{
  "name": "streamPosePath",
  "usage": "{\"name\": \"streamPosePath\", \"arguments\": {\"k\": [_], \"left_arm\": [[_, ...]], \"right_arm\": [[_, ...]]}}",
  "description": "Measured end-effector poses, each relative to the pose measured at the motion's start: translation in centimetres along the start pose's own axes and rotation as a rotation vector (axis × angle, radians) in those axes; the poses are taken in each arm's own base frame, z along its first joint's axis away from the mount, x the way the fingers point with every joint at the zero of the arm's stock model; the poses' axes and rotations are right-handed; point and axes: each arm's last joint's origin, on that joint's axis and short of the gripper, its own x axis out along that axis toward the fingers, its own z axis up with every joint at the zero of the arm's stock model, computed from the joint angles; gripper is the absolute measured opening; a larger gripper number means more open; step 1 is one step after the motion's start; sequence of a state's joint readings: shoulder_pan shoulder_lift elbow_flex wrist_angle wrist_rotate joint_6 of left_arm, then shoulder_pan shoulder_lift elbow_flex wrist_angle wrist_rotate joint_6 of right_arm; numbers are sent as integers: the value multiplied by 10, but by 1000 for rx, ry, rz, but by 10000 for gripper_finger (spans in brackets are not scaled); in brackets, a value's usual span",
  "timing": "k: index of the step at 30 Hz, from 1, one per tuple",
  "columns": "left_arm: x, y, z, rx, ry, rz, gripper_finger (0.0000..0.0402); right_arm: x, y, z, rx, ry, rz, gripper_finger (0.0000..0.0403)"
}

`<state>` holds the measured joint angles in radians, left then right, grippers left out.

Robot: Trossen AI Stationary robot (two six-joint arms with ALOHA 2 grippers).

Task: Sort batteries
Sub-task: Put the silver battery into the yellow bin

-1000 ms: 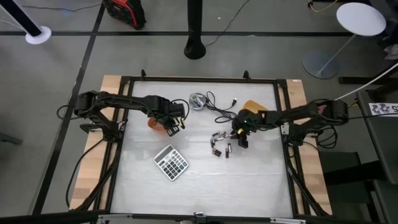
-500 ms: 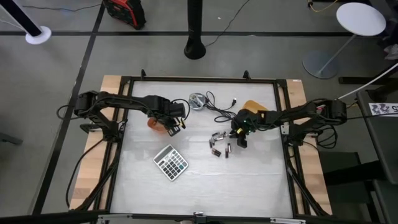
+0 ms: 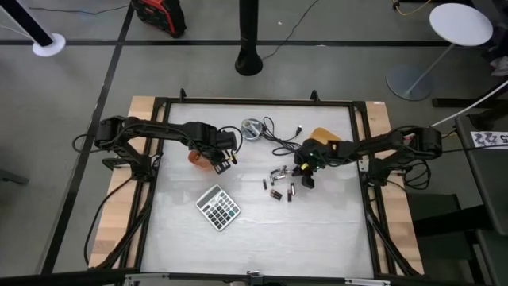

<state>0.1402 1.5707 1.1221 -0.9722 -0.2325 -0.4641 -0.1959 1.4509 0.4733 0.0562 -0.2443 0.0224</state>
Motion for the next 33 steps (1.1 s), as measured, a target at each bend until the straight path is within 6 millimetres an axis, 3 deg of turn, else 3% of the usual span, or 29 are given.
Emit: {"name": "streamPosePath", "arguments": {"k": [11, 18, 27, 33], "left_arm": [[4, -8, 12, -4, -150, -73, 137], [0, -13, 24, -11, -279, -131, 137], [-7, -22, 38, 68, -448, -183, 137], [-11, -39, 37, 155, -517, -219, 137]], "right_arm": [[-11, 3, 28, 5, 114, -1, 32], [-27, 7, 50, 13, 229, -30, 32], [-65, 9, 75, -25, 455, -297, 33], [-81, 7, 71, -54, 612, -481, 33]]}}
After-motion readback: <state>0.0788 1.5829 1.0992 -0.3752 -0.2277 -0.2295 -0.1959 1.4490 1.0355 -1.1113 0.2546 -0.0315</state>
